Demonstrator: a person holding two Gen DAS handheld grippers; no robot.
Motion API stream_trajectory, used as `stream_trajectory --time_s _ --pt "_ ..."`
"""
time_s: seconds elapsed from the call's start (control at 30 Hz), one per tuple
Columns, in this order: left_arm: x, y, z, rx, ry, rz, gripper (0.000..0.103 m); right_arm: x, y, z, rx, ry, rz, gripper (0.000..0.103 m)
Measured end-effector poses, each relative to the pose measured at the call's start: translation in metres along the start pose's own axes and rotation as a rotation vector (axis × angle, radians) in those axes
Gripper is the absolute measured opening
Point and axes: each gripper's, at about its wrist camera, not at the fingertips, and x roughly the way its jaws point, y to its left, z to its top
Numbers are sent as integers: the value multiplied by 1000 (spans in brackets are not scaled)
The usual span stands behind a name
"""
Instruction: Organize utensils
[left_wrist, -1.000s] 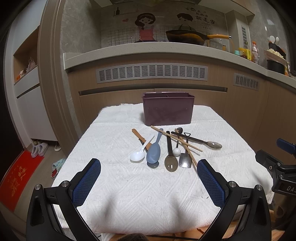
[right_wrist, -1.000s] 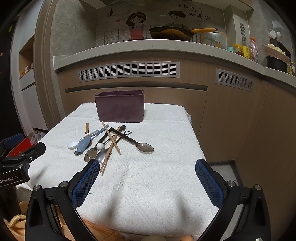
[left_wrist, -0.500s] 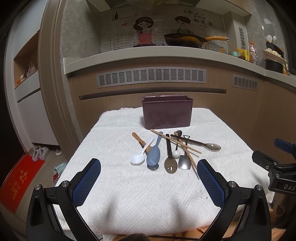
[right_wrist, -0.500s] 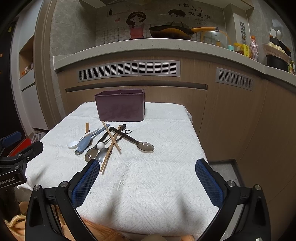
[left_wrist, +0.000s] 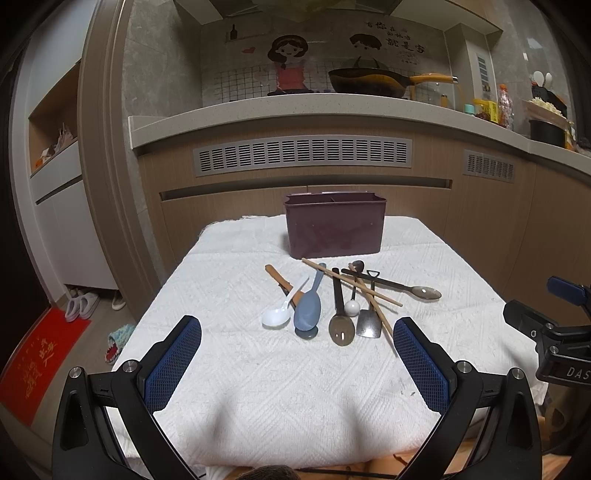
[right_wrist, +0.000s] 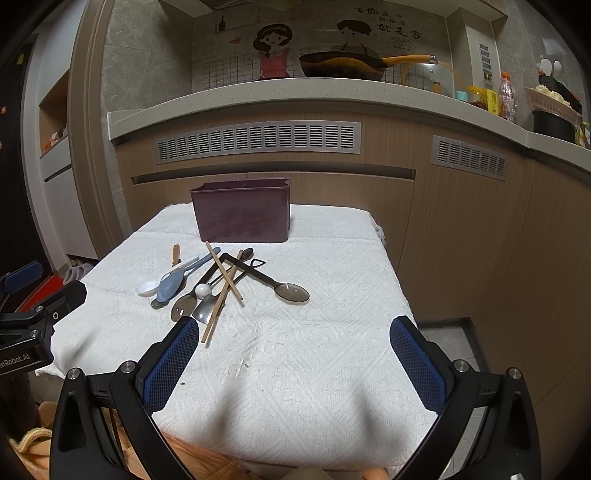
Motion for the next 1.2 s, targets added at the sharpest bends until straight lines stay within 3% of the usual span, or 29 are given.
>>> stream_trajectory --time_s 0.37,0.63,0.83,1.0,1.2 --pt "10 7 6 -1 22 -12 103 2 1 5 -16 -7 -8 103" --pt "47 10 19 30 72 -42 103 24 7 24 -89 -23 -12 103" --pt "83 20 32 -19 125 -88 103 62 6 48 -113 25 45 101" --pt "112 38 45 -65 146 -108 103 114 9 61 -150 138 99 76" --pt "150 51 51 -14 179 -85 103 166 22 69 -214 230 166 64"
